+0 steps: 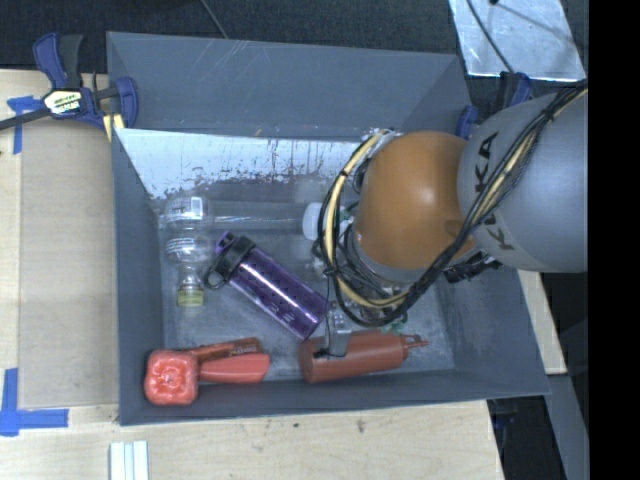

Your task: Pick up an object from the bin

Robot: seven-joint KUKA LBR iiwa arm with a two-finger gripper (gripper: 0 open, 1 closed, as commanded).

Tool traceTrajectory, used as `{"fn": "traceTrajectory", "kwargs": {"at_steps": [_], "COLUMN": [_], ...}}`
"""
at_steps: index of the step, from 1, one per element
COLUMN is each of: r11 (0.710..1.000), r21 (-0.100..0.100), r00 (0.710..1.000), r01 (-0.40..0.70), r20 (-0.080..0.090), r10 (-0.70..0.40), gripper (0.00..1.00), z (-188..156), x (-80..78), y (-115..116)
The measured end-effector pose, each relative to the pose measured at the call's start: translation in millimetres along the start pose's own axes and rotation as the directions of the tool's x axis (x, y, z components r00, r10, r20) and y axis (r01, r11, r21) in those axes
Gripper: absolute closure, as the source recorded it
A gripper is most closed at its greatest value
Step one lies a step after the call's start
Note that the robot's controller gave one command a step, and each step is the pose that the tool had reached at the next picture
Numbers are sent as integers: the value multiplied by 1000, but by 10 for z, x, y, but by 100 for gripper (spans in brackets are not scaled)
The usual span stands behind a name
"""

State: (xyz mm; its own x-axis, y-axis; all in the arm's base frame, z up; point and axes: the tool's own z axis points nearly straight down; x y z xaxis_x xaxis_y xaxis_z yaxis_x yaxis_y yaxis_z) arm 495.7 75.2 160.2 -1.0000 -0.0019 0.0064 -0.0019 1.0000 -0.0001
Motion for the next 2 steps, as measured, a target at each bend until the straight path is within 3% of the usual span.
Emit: {"fn": "traceTrajectory", "kwargs": {"at_steps": [1,2], "r11": [1000,997], "r21": [-1,-2], "r00": [1000,997], "r01": [-2,-82], "r20": [9,13], "r10": [2,82], "gripper": [0,0], "z": [-45,225], "x": [-19,-162], "y": [-4,59]}}
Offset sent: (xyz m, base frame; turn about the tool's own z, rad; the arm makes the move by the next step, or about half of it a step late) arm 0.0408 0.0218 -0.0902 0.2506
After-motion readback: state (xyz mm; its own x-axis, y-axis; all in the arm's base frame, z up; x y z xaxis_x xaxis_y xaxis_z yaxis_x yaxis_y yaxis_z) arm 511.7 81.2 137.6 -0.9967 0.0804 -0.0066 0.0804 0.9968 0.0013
